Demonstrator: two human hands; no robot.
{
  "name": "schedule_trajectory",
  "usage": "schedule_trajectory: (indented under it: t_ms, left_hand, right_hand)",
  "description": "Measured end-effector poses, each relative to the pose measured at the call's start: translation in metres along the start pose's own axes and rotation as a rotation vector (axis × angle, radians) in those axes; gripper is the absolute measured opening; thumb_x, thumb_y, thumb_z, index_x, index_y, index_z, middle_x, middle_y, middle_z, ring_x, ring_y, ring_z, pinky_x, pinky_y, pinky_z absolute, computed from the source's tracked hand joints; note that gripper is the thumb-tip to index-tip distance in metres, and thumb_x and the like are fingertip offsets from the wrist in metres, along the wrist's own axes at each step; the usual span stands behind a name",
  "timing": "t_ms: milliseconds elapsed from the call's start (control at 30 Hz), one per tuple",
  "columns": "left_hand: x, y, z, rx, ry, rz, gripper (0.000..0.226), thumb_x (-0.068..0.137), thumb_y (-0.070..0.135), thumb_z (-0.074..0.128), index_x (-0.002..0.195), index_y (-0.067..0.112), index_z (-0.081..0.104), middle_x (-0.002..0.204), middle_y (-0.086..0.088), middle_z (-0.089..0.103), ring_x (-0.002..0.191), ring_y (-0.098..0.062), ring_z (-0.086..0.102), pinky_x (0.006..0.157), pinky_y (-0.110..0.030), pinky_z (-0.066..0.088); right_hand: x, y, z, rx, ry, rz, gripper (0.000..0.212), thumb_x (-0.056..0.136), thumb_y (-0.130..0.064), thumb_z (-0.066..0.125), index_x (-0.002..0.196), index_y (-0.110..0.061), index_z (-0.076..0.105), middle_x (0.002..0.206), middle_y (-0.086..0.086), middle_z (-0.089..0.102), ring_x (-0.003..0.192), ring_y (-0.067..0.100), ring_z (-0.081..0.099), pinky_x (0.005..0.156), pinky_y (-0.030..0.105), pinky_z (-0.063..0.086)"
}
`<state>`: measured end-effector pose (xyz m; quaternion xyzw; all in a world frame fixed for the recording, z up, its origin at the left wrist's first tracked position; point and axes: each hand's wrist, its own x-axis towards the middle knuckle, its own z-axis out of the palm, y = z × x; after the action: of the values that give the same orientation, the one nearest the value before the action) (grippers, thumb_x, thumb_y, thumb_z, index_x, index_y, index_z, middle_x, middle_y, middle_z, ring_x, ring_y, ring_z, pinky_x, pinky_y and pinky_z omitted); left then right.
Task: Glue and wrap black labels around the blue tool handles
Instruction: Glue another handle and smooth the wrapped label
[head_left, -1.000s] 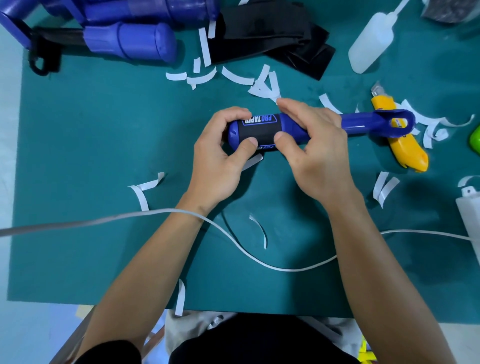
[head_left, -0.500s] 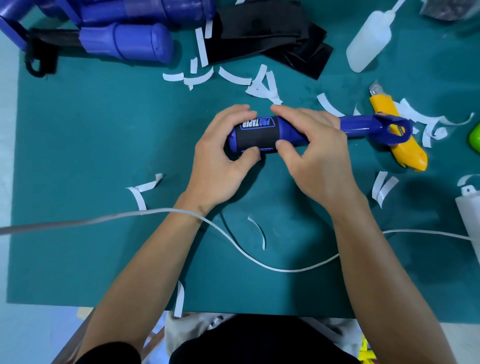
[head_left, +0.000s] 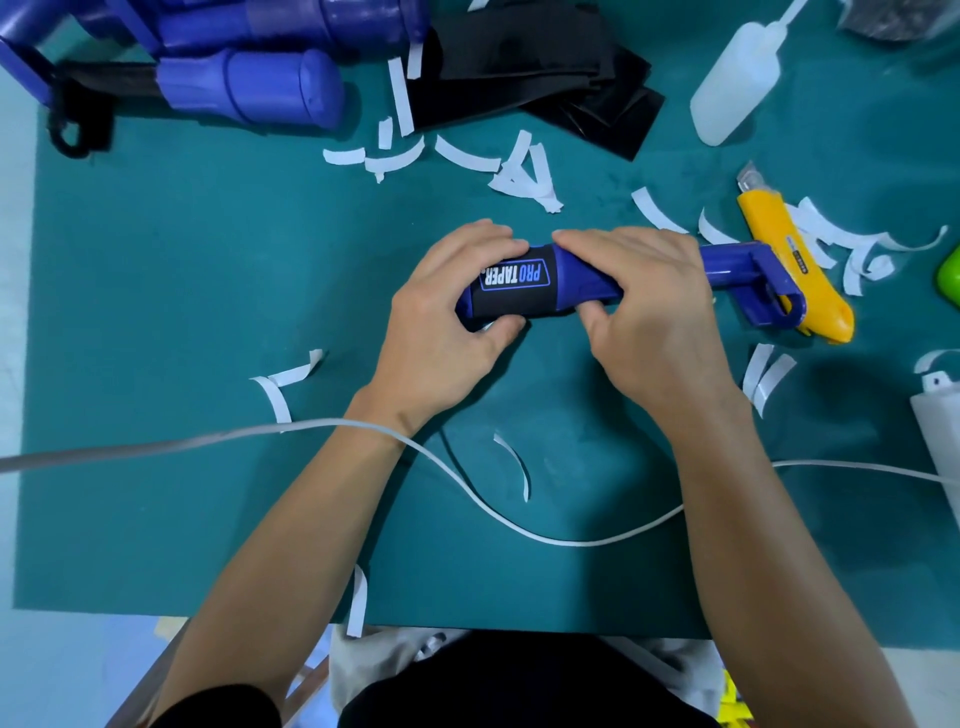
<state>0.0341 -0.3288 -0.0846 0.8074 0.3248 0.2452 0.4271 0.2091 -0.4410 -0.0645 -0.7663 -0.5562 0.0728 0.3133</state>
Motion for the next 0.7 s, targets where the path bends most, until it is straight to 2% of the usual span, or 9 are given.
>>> schedule_trajectory:
  t_ms: [167,333,467,567,700]
  left_hand:
    - [-0.0010,-0.0019,0.0014,0.011,0.009,0.004,0.064,0.071,0.000,0.086,0.131,0.016,0.069,0.138,0.000,0.063,0.138,-0.014,0.053,0.119,-0.030,0.038]
    - [-0.0016,-0.0028,0.0022,0.020,0.020,0.027,0.063,0.070,0.001,0.086,0.130,0.015,0.070,0.135,0.006,0.063,0.136,-0.015,0.055,0.117,-0.036,0.041]
    - [-0.0023,-0.0031,0.0031,0.038,0.032,0.051,0.061,0.071,0.001,0.085,0.129,0.013,0.070,0.134,0.007,0.062,0.135,-0.014,0.055,0.117,-0.031,0.040]
    - [-0.0021,-0.0006,0.0042,0.047,0.047,0.067,0.055,0.074,0.007,0.085,0.126,0.012,0.071,0.132,0.003,0.065,0.132,-0.013,0.056,0.115,-0.029,0.041]
    - [-0.0006,0.0031,0.0036,0.012,0.046,0.030,0.053,0.074,0.005,0.085,0.124,0.012,0.072,0.128,0.000,0.067,0.125,-0.015,0.059,0.110,-0.031,0.045]
  right_hand:
    - [-0.0006,-0.0025,-0.0006,0.011,0.004,0.028,0.046,0.080,0.004,0.073,0.123,-0.010,0.074,0.111,0.002,0.075,0.104,0.029,0.063,0.101,0.044,0.043]
    - [0.0012,-0.0029,-0.0059,0.054,-0.093,0.054,0.054,0.077,-0.015,0.083,0.129,-0.013,0.071,0.116,-0.003,0.073,0.110,0.027,0.062,0.107,0.042,0.038]
    - [0.0003,-0.0067,-0.0041,0.050,-0.095,0.065,0.053,0.078,-0.026,0.083,0.129,-0.015,0.071,0.119,-0.006,0.073,0.112,0.025,0.062,0.108,0.043,0.036]
    - [-0.0001,-0.0080,-0.0015,0.064,-0.089,0.102,0.053,0.078,-0.025,0.084,0.129,-0.016,0.072,0.121,-0.005,0.073,0.115,0.026,0.062,0.109,0.042,0.035]
    - [0.0003,-0.0093,0.0014,0.073,-0.078,0.121,0.052,0.078,-0.024,0.084,0.128,-0.015,0.073,0.121,-0.004,0.073,0.116,0.026,0.061,0.109,0.040,0.033]
